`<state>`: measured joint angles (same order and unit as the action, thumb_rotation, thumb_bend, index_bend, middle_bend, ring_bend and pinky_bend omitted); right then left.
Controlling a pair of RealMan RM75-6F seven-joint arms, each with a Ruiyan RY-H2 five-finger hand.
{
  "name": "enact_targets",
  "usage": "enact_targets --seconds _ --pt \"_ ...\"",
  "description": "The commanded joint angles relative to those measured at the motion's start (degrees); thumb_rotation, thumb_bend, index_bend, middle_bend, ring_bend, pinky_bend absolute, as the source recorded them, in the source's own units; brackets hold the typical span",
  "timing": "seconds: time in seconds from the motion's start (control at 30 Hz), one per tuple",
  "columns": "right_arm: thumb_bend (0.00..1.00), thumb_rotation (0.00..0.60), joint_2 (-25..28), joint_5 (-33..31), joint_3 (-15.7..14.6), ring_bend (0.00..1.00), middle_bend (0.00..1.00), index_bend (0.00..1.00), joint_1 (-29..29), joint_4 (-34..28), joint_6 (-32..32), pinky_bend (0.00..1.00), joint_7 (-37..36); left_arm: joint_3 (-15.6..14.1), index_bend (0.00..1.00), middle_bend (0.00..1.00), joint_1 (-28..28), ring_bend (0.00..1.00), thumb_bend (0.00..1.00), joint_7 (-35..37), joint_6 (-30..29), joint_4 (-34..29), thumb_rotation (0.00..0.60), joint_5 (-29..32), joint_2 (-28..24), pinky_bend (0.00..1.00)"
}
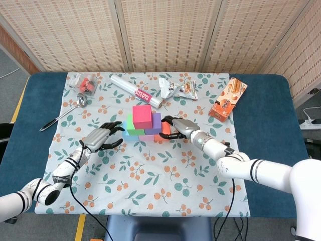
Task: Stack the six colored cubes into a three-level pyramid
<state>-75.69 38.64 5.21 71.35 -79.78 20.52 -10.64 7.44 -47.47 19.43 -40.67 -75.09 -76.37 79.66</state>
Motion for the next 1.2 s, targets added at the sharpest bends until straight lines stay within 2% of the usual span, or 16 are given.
enact_targets --seconds 0.03,1.2 --pt "0.44 0.212 0.01 -0.07 0.02 0.0 0.0 0.19 0.04 -0.03 -0.05 0.0 0.04 -0.01 0.18 0.0 -0.1 0.0 0.3 -0.12 0.07 -0.08 0.001 -0.05 0.05 0.05" --pt "0.44 0.213 -0.54 -1.88 -0.75 0.0 0.0 0.19 0.99 -0.51 0.49 0.0 1.24 0.0 0.17 0.0 -1.27 0.0 0.3 -2.13 1.22 -0.03 0.001 0.58 0.64 0.05"
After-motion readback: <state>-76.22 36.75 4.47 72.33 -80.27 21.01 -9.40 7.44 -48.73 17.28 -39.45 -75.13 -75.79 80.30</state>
